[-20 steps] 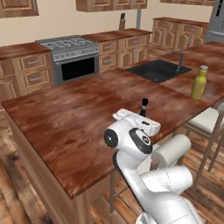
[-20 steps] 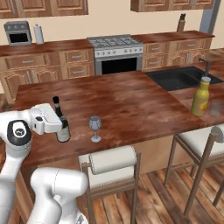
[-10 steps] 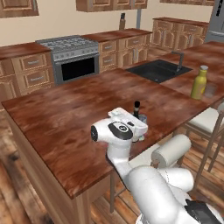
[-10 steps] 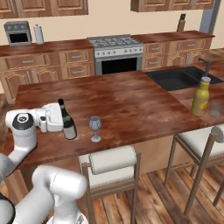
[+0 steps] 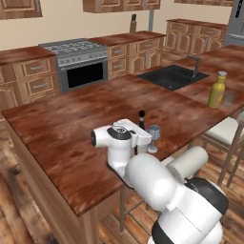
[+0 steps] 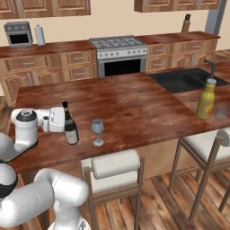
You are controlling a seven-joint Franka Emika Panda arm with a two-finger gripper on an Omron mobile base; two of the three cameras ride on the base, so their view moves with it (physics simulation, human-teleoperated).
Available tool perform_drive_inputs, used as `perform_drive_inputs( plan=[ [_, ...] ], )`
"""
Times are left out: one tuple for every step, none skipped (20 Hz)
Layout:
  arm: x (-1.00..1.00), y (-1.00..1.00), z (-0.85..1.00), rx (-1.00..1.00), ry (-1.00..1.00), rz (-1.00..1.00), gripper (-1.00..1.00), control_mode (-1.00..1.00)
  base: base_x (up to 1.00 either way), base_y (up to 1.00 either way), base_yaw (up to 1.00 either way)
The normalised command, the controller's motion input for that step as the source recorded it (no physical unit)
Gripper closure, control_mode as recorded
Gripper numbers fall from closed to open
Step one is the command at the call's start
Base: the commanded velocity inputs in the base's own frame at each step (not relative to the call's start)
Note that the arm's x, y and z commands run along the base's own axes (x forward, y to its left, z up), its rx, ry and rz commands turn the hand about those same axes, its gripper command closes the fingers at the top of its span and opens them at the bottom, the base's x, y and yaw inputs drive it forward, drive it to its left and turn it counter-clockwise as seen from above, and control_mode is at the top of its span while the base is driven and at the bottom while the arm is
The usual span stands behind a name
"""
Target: There is a wine glass and glass cup on the dining counter. Place the wine bottle next to the wine glass and the juice bottle next to the glass cup.
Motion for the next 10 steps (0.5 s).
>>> perform_drive_inputs(
  plan=[
    [0.18,-0.02,-0.28,0.0,0.12,0.0,1.0,-1.0,0.0,0.0,0.0],
    [0.11,-0.06,-0.28,0.0,0.09,0.0,1.0,-1.0,0.0,0.0,0.0],
    [0.09,-0.14,-0.29,0.0,0.05,0.05,1.0,-1.0,0.0,0.0,0.0],
    [0.11,-0.13,-0.33,0.0,0.04,0.05,1.0,-1.0,0.0,0.0,0.0],
    [0.07,-0.12,-0.33,0.0,0.01,0.05,1.0,-1.0,0.0,0.0,0.0],
    [0.06,-0.14,-0.33,0.0,0.0,0.05,1.0,-1.0,0.0,0.0,0.0],
    [0.06,-0.17,-0.32,0.0,0.0,0.05,1.0,-1.0,0.0,0.0,0.0],
    [0.06,-0.17,-0.31,0.0,0.0,0.06,1.0,-1.0,0.0,0.0,0.0],
    [0.06,-0.17,-0.29,0.0,0.0,0.06,1.0,-1.0,0.0,0.0,0.0],
    [0.06,-0.18,-0.28,0.0,0.0,0.07,1.0,-1.0,0.0,0.0,0.0]
  ],
)
